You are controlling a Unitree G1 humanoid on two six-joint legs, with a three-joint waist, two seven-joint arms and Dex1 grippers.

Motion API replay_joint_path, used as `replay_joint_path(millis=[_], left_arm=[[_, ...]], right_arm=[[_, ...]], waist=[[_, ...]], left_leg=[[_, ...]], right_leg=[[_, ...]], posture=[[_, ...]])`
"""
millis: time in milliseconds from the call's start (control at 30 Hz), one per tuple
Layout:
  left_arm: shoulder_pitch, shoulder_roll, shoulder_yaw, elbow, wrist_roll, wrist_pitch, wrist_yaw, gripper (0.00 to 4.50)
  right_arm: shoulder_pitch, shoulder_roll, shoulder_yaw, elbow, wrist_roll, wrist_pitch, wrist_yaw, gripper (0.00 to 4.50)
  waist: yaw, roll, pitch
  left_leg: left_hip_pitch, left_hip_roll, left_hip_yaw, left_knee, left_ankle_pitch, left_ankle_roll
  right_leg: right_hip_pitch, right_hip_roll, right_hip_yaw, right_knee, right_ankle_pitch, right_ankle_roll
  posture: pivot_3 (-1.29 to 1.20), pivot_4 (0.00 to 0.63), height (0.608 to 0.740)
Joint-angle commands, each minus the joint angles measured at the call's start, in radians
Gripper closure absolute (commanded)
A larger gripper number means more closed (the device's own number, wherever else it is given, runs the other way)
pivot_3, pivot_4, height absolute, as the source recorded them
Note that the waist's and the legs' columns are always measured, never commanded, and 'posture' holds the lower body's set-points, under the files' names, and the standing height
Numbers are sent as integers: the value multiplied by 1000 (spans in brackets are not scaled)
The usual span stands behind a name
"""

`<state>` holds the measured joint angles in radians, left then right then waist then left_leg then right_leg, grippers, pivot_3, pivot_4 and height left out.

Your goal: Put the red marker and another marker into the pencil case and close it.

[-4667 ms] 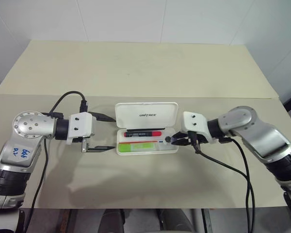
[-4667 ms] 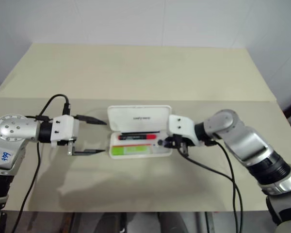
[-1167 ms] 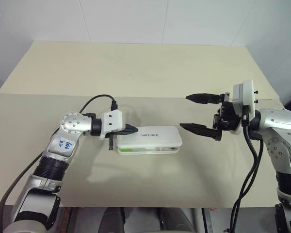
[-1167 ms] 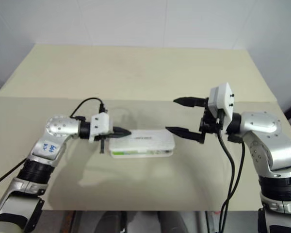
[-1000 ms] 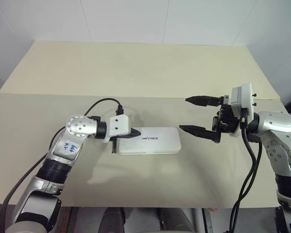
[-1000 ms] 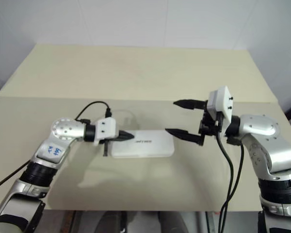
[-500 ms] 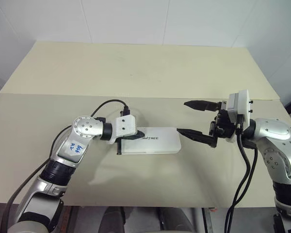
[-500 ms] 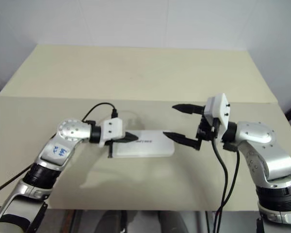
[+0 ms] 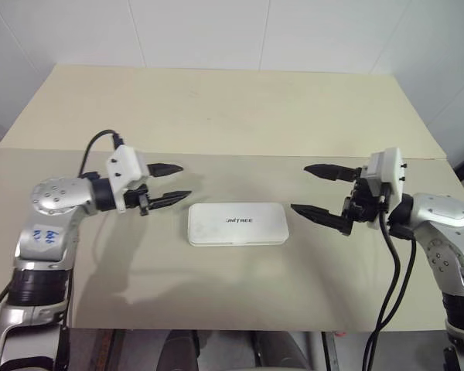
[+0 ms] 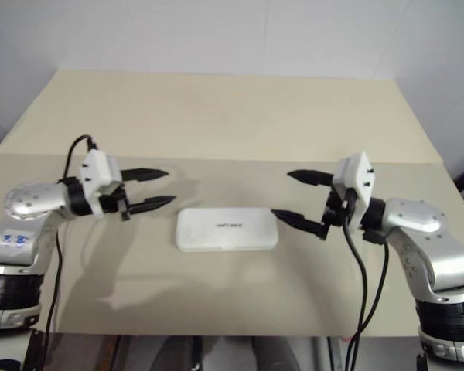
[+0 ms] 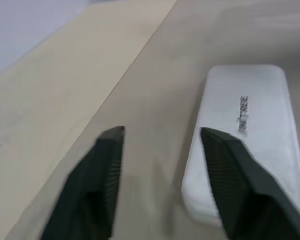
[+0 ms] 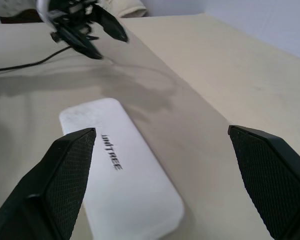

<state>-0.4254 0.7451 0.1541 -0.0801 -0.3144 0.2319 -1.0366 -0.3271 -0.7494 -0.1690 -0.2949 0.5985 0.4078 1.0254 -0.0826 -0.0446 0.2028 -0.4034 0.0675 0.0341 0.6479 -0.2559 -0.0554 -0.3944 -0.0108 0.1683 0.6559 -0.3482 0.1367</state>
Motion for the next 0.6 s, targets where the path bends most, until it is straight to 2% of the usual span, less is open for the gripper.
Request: replay_joint_path(millis=[33,100,300,600], left_arm=[[28,61,82,-6,-27,-29,-13,641],[24,84,105,21,-27,-39,-11,25],[-6,85,86,33,-25,-33,10,25],[25,54,58,-9,-21,-23,37,25]], right_arm=[[5,-54,-61,21,2,-43,51,0],[-5,-79,-76,50,-7,-59,67,0],[3,-126,-107,93,-26,-94,96,0],[75,-103,-94,11,-31,-96,50,0]], waist=[[0,0,0],[0,0,0],[0,0,0],[-3,0,0]], left_leg=[[0,0,0,0,0,0],[0,0,0,0,0,0],[0,0,0,0,0,0],[0,0,1,-1,0,0]], right_leg=[[0,0,0,0,0,0],[0,0,0,0,0,0],[0,0,0,-1,0,0],[0,0,0,-2,0,0]], posture=[[0,150,740],[0,150,740],[0,150,740],[0,150,740]])
